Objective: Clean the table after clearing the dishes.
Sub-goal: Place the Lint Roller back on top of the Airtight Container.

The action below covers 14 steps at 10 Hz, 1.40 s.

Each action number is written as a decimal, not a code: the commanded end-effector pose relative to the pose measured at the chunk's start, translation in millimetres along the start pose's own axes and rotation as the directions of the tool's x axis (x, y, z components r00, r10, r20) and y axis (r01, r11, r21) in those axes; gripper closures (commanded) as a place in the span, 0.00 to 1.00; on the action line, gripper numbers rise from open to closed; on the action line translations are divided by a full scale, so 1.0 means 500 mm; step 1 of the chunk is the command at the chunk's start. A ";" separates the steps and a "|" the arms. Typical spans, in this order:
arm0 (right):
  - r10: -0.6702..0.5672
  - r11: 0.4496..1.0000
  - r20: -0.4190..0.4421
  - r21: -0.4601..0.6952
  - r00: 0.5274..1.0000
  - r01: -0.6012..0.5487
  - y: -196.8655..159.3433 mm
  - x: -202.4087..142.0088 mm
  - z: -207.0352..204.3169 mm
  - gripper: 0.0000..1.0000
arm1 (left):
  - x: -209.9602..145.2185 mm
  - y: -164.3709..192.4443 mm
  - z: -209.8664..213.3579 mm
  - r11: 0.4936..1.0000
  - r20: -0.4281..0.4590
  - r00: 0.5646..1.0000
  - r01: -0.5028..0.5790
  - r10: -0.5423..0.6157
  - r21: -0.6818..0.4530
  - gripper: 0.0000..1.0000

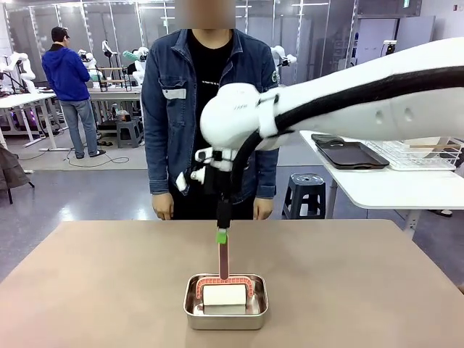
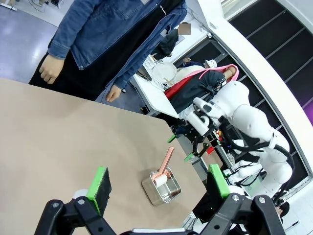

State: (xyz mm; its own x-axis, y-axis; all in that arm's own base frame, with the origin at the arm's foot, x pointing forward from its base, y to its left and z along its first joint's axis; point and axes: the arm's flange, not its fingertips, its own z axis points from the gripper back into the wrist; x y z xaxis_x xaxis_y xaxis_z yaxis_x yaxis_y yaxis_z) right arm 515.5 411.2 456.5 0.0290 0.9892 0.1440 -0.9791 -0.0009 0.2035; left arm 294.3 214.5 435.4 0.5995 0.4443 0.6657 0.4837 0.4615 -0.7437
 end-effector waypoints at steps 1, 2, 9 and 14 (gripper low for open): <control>-0.097 0.993 0.281 0.087 0.955 0.075 0.016 -0.103 0.074 0.00 | 0.002 -0.005 0.006 1.000 -0.002 1.000 -0.011 0.011 -0.008 0.00; -0.189 0.969 0.407 0.225 0.894 0.102 0.015 -0.166 0.091 0.00 | 0.002 -0.005 0.006 1.000 -0.002 1.000 -0.011 0.011 -0.008 0.00; -0.746 0.665 0.627 0.710 0.223 0.230 0.098 -0.786 0.016 0.00 | 0.002 -0.005 0.006 1.000 -0.002 1.000 -0.011 0.011 -0.008 0.00; -0.848 0.448 0.498 0.856 -0.180 0.259 0.288 -1.183 -0.042 0.00 | 0.002 -0.005 0.006 1.000 -0.002 1.000 -0.011 0.011 -0.008 0.00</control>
State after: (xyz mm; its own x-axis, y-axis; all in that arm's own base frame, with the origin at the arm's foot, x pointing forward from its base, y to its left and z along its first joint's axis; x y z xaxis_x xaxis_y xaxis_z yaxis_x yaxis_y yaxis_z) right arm 364.9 -173.2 370.9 0.9179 -0.2230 0.3284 -0.3041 0.1365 0.9428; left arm 294.5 214.3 435.1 0.6004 0.4440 0.6652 0.4834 0.4611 -0.7441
